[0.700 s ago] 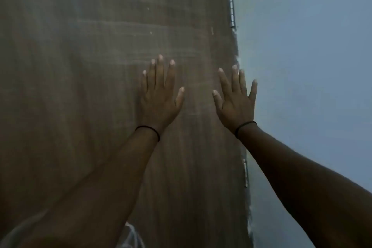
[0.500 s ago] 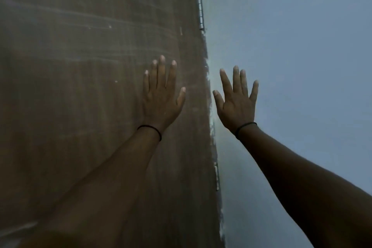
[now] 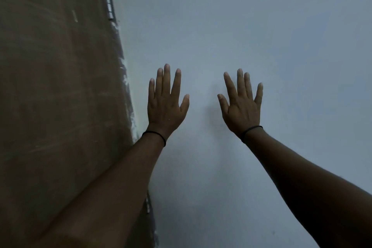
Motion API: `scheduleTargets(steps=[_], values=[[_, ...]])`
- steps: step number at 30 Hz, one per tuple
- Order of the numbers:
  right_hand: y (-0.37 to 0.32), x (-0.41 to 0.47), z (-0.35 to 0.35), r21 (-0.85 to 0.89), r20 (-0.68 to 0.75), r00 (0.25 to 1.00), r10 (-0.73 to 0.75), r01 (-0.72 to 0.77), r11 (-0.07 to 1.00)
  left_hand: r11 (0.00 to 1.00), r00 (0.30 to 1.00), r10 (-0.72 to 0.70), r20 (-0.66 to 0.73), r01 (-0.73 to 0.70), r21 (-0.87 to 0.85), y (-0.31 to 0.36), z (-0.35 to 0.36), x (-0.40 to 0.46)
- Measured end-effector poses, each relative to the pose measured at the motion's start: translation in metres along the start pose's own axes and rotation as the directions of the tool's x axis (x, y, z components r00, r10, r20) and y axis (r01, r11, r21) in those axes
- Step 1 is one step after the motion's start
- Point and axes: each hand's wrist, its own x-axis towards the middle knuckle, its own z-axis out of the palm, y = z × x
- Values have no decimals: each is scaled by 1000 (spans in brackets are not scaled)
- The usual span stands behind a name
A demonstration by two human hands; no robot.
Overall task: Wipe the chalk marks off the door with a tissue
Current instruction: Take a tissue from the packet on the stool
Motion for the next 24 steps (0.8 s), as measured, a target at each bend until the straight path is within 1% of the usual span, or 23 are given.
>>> scheduleTargets(steps=[6, 9, 12, 16, 21, 24], values=[[79, -8, -14, -193, -15, 996, 85, -86, 977, 978, 998, 45, 32, -37, -203, 78, 57, 9], [118, -16, -33, -299, -34, 988, 150, -153, 942, 946, 996, 85, -2, -81, -313, 122, 74, 18], [150, -26, -61, -401, -64, 976, 210, -218, 890, 883, 991, 114, -73, -134, -449, 170, 82, 29], [175, -40, -96, -537, -98, 958, 268, -278, 797, 760, 982, 122, -144, -185, -623, 225, 80, 36], [195, -77, -139, -656, -137, 931, 337, -340, 674, 620, 973, 156, -172, -232, -749, 281, 81, 24], [208, -99, -163, -693, -179, 904, 388, -396, 602, 564, 962, 210, -175, -266, -782, 316, 78, 11]])
